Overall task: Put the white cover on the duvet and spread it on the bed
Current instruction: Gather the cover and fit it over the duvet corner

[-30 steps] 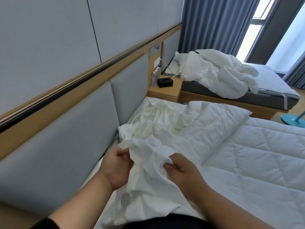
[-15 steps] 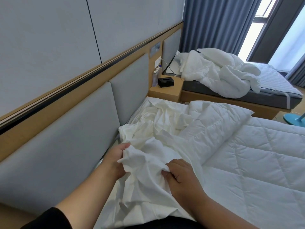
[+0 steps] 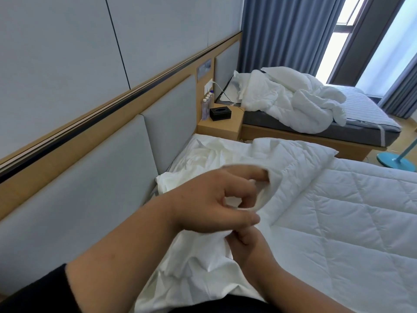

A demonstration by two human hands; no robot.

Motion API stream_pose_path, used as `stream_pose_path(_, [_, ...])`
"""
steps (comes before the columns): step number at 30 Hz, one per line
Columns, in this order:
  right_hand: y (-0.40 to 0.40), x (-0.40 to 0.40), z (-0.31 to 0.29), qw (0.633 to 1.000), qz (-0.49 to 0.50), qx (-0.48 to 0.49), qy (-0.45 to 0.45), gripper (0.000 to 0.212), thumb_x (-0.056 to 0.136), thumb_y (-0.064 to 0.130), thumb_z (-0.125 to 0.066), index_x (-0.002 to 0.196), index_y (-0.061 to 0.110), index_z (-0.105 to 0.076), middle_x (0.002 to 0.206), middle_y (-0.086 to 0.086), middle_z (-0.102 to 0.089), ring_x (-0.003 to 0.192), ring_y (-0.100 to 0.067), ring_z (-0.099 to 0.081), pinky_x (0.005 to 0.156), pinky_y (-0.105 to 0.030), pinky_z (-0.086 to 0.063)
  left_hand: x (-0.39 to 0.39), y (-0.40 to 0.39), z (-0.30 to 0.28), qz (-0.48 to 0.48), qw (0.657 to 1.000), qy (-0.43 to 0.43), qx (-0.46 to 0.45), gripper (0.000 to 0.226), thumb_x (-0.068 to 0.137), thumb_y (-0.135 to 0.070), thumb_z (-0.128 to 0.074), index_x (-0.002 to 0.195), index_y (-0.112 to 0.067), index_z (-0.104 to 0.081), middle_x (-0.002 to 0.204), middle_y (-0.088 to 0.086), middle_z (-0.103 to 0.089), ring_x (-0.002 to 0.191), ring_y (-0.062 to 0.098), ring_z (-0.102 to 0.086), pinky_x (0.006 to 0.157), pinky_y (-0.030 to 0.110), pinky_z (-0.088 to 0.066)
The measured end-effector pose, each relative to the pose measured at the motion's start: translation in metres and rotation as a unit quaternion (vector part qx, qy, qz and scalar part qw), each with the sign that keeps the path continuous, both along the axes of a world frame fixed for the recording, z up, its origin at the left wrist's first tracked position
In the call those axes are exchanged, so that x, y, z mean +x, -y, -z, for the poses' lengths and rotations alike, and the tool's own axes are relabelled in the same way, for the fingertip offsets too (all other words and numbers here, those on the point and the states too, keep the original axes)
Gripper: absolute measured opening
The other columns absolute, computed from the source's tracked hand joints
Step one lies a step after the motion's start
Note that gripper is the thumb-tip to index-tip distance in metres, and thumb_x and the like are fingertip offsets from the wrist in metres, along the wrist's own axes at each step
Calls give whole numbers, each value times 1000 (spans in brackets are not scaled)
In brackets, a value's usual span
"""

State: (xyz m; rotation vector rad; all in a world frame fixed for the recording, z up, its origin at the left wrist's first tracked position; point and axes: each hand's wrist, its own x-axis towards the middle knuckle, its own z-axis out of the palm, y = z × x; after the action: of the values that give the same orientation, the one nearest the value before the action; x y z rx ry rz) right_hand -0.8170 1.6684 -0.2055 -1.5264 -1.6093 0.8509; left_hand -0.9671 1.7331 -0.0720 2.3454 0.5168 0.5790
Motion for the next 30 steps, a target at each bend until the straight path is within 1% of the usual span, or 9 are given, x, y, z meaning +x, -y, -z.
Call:
stream_pose_path(3, [0,3,9,997,10,-47,-61,24,100,10,-56,95,27,-71,88,20,-73,86,5,-66,75,-11,-47,-3,-6,35,-157,970,8,-187,24,87,-59,-53,92,-41,-69,121,-26,-63,117,-4,-55,103,30,-44])
stream_pose_path(7, [-3,10,8,993,35,-73,-83,24,99,14,-55,101,32,-71,95,22,-72,93,5,-64,76,-7,-44,-19,10,75,-363,878,92,-300,46,84,-65,-57,80,-20,-64,73,-11,-56,68,9,-51,65,33,-44])
stream_pose_path(10, [-7,9,8,992,58,-73,-85,13,97,21,-62,97,32,-68,89,21,-70,87,3,-64,73,-10,-45,-31,19,78,-362,902,53,-228,54,68,-78,-55,70,-25,-62,72,-13,-57,63,7,-56,63,29,-44])
stream_pose_path(16, [-13,-1,5,994,65,-59,-68,16,93,19,-65,82,30,-66,74,19,-67,72,3,-61,67,-12,-45,-25,35,48,-397,896,19,-197,50,95,-55,-51,77,-9,-58,66,-1,-59,62,17,-56,69,44,-51])
stream_pose_path(20, [-27,-5,-4,982,79,-60,-160,7,79,38,-64,74,34,-67,74,10,-70,78,-12,-67,73,-32,-54,-9,62,12,-222,921,105,-302,30,102,-37,-51,83,-18,-63,60,10,-49,44,20,-46,43,32,-40])
stream_pose_path(23, [-32,-6,2,982,72,-70,-162,10,80,26,-64,70,29,-63,67,4,-65,70,-19,-64,66,-38,-56,-6,65,19,-72,937,63,-336,21,102,-24,-53,93,-29,-71,56,-3,-49,43,9,-43,45,21,-39])
stream_pose_path(25, [-32,-3,8,990,79,-75,-90,16,86,21,-65,70,21,-61,68,-1,-66,66,-15,-62,64,-37,-54,-16,55,36,-123,930,137,-317,12,88,-30,-63,85,-30,-74,52,-8,-48,44,8,-41,47,19,-37])
stream_pose_path(28, [-32,1,17,989,118,-54,-66,28,90,14,-63,64,7,-53,60,0,-60,59,-5,-49,61,-29,-44,-49,28,70,-318,836,304,-327,11,74,-32,-68,76,-23,-74,49,1,-45,44,14,-36,46,24,-29])
stream_pose_path(30, [-32,2,18,988,124,-55,-70,29,91,15,-63,66,4,-52,59,4,-57,59,-5,-47,60,-25,-43,-61,17,97,-390,849,187,-304,9,78,-34,-73,87,-31,-75,68,-4,-63,60,15,-55,56,28,-44])
